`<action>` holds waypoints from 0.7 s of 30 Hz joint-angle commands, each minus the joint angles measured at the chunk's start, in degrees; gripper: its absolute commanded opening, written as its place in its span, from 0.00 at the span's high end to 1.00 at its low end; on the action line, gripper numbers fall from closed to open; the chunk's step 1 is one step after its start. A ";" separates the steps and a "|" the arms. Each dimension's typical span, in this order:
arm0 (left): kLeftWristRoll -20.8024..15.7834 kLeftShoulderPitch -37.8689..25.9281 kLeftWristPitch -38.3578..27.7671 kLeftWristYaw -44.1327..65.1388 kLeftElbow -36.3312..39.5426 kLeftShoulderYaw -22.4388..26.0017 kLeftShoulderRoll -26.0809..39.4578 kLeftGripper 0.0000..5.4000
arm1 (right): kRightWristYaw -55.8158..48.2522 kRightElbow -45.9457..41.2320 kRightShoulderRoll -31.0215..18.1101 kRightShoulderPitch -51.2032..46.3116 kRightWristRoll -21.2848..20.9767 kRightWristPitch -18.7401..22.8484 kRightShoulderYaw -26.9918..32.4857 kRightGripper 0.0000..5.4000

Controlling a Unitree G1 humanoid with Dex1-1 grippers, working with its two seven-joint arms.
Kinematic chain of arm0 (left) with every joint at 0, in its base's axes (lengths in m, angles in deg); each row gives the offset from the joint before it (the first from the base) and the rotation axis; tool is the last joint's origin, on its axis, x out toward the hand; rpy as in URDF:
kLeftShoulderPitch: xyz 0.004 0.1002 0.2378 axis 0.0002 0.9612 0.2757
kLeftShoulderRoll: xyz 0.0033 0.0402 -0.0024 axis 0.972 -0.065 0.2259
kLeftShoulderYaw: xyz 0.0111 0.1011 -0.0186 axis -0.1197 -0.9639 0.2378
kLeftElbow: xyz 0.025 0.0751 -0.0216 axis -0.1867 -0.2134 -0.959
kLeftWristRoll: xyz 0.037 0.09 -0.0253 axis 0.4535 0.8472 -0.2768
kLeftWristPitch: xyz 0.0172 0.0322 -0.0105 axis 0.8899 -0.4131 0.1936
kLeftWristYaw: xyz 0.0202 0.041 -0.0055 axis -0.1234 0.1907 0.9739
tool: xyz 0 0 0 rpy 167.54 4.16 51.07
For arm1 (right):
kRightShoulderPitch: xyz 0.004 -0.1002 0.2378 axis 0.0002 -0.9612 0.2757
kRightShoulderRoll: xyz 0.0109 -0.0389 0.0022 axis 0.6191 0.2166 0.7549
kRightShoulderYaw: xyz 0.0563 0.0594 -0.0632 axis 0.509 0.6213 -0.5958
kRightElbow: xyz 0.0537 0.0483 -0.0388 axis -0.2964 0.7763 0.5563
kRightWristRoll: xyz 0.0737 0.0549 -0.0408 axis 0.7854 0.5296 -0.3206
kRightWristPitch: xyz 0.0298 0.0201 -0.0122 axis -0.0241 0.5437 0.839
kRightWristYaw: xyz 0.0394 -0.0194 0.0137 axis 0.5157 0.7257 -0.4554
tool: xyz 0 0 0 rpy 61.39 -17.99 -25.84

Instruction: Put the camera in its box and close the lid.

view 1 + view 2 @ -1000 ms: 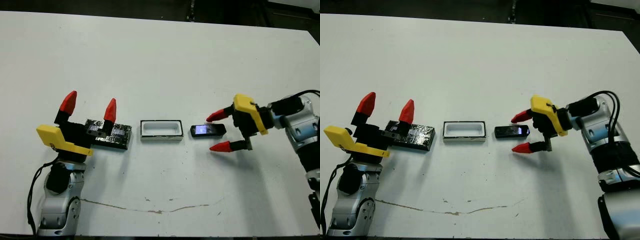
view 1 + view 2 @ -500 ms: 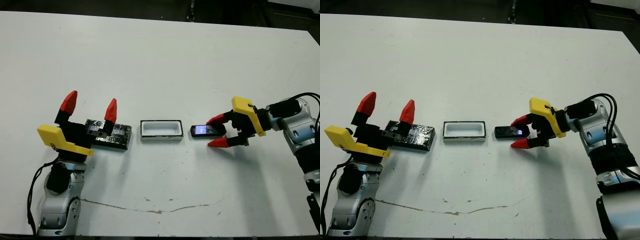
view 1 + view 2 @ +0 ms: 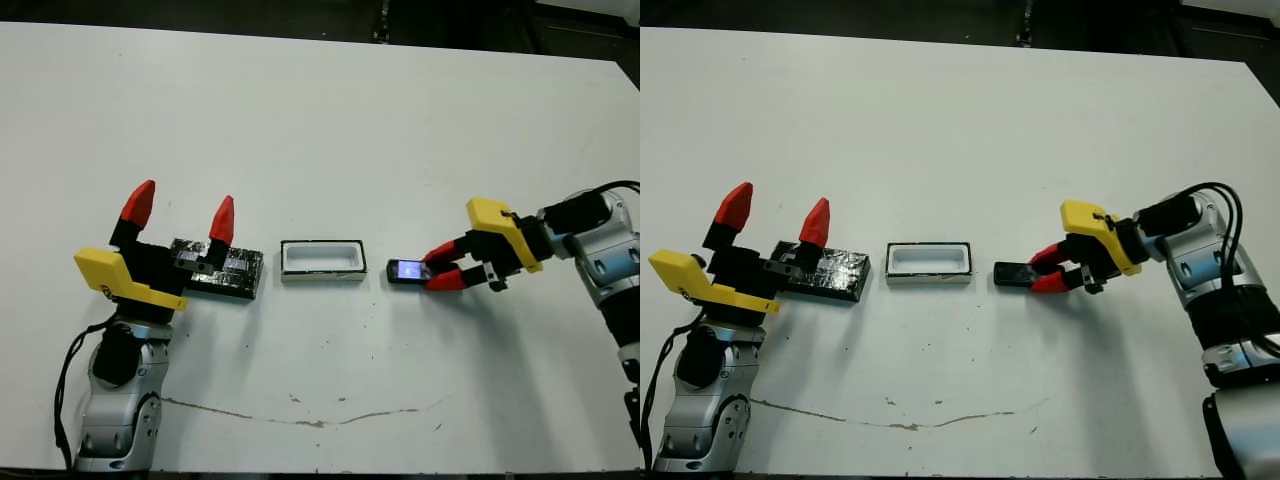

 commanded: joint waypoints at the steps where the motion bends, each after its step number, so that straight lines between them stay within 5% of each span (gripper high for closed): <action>1: 0.65 0.21 0.79 -0.39 0.54 0.01 0.37 0.00 | 0.66 -0.82 -1.50 1.58 2.41 1.89 3.61 0.69; 3: 0.69 0.20 0.33 -0.23 0.22 0.07 0.28 0.00 | 1.38 0.21 -0.63 1.44 4.60 0.95 6.15 0.69; 11: 0.47 0.39 0.41 -0.12 0.18 0.13 0.17 0.00 | 8.38 -6.00 1.30 1.47 8.85 12.81 10.00 0.69; 21: 0.64 0.58 0.23 -0.12 0.14 0.03 0.15 0.00 | 17.03 -29.59 0.39 4.96 3.80 32.09 1.29 0.69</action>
